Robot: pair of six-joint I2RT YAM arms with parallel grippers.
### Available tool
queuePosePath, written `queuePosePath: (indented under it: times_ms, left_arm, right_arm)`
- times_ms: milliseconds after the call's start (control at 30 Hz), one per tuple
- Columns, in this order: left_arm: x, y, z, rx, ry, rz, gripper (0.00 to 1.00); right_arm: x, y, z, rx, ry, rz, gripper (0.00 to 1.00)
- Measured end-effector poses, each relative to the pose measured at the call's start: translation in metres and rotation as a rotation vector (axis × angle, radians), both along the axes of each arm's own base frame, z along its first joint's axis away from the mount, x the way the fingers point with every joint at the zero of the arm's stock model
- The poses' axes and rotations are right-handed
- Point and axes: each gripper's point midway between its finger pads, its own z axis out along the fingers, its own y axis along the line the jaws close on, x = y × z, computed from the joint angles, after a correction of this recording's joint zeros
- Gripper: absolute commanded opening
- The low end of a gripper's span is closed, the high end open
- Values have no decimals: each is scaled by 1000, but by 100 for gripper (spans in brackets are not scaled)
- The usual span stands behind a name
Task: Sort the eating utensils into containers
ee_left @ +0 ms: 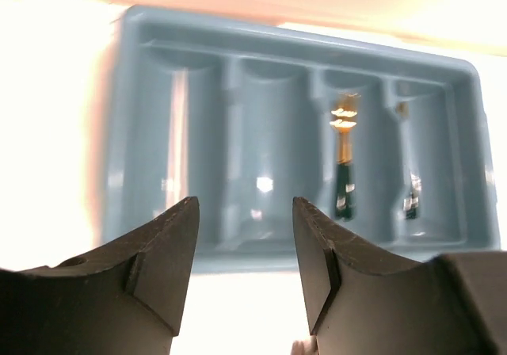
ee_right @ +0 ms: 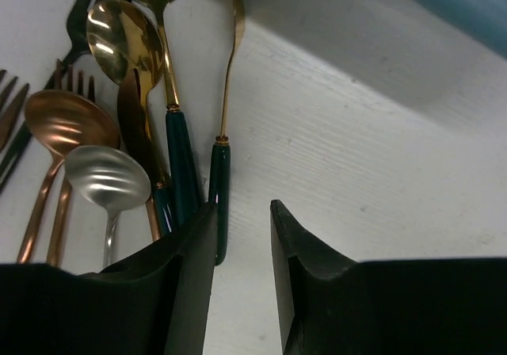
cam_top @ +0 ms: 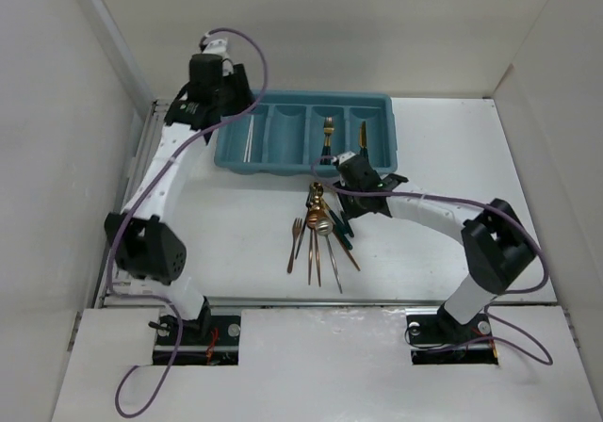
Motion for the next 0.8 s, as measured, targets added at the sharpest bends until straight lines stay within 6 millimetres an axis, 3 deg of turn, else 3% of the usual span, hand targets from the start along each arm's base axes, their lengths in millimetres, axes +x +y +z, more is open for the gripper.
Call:
queuePosePath:
  times_ms: [133,333,533,733,767,800]
  left_arm:
    - [-34,47,1,21,8,74,48]
    - [-58,90,-36,41,98,153,48]
    - [-73,116,-61,35,171,203,48]
    - [-82,129,-46,6,139,224,48]
    - [-83,131,-45,3,134,227,48]
    - [-83,132,-43,0,132,230,48]
  right_arm:
    - [-2,6,-29,-39,50,31,38]
    - [0,13,-36,-38,60,46,36]
    - [13,23,-51,-48,77,13,36]
    - [19,25,-51,-42,74,-29,38]
    - [18,25,-51,-39,76,-33,33]
    - [18,26,-51,-34,78,-32,22]
